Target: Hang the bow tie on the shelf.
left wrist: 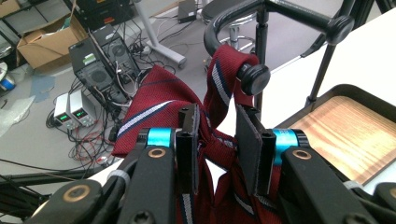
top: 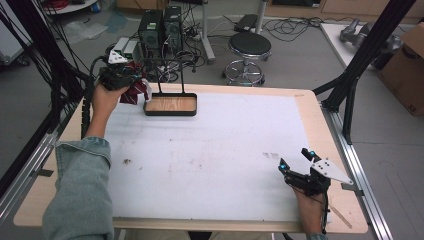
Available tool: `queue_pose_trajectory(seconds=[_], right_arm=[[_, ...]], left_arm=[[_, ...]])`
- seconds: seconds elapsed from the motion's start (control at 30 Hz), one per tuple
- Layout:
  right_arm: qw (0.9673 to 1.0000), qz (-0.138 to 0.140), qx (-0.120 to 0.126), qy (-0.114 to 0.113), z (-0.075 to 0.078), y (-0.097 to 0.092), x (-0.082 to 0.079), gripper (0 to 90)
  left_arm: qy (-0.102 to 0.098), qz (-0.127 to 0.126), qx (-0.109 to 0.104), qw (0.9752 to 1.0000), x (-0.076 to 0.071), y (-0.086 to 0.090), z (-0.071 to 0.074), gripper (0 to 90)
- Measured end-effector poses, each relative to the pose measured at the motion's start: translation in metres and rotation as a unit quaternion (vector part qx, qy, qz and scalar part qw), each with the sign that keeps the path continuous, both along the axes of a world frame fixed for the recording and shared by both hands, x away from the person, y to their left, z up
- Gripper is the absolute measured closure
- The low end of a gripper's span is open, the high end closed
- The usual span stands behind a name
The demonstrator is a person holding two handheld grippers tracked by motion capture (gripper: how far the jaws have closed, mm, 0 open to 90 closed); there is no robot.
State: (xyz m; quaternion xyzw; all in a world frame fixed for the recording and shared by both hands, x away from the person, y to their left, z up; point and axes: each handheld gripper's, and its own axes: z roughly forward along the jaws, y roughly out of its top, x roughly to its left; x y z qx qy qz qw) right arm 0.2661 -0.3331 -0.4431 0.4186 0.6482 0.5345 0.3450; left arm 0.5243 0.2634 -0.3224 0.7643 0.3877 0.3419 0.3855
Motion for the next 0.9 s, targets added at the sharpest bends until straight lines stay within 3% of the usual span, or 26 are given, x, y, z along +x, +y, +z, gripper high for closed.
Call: queue_pose_trajectory(seconds=[0.9], right_arm=[[1.0, 0.001, 0.0, 0.001, 0.0, 0.0003, -0.0002, 10.8]], left_arm=[[-0.003, -0.014, -0.015, 0.9998, -0.0036, 0.0042, 0.0013, 61.4]])
